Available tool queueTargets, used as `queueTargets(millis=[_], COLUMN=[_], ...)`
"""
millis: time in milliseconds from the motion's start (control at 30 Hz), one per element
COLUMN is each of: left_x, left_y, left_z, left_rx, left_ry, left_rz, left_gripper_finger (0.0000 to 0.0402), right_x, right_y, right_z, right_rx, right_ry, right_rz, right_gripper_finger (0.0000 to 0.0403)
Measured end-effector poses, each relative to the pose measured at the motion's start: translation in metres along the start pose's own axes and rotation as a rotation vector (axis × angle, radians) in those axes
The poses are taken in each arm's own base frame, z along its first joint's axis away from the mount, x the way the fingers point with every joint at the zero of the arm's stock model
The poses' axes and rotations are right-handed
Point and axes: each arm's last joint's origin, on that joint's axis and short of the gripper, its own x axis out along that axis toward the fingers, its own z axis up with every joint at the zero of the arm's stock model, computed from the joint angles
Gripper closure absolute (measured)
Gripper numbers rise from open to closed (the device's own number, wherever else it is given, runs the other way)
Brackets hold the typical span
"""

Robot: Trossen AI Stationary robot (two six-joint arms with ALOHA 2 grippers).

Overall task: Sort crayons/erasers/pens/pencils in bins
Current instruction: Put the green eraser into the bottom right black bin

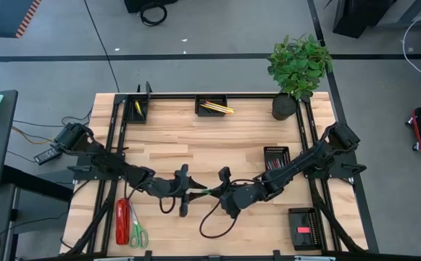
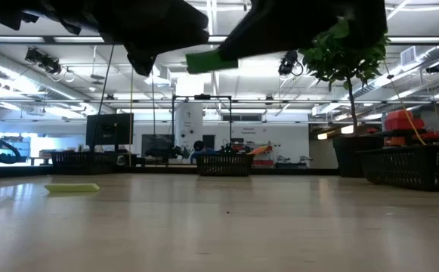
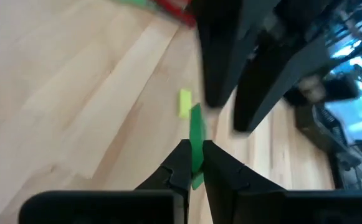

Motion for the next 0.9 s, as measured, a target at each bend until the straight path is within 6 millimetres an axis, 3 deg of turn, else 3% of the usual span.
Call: queueTargets(millis=[267, 467, 900], left_x=[0.000, -0.002, -0.006], left_y=[-0.001, -0.005, -0.002], left_z=[0.003, 0.001, -0.022], left_rx=[-0.010, 0.072, 0.129], left_ry=[-0.029, -0.016, 0.194], left_rz=[-0.008, -0.019, 0.020], left_gripper_finger=[0.0299, 0.0300, 0.0323], right_x=[0.000, -0.011, -0.087], right_y=[0.000, 0.018, 0.062], right_z=[-0.003, -0.010, -0.014], right_rx=[-0.004, 0.004, 0.200], right_ry=[0.031, 0.132, 0.312], right_rz=[-0.028, 0.043, 0.145], right_gripper_finger=[0.0365, 0.0365, 0.0365])
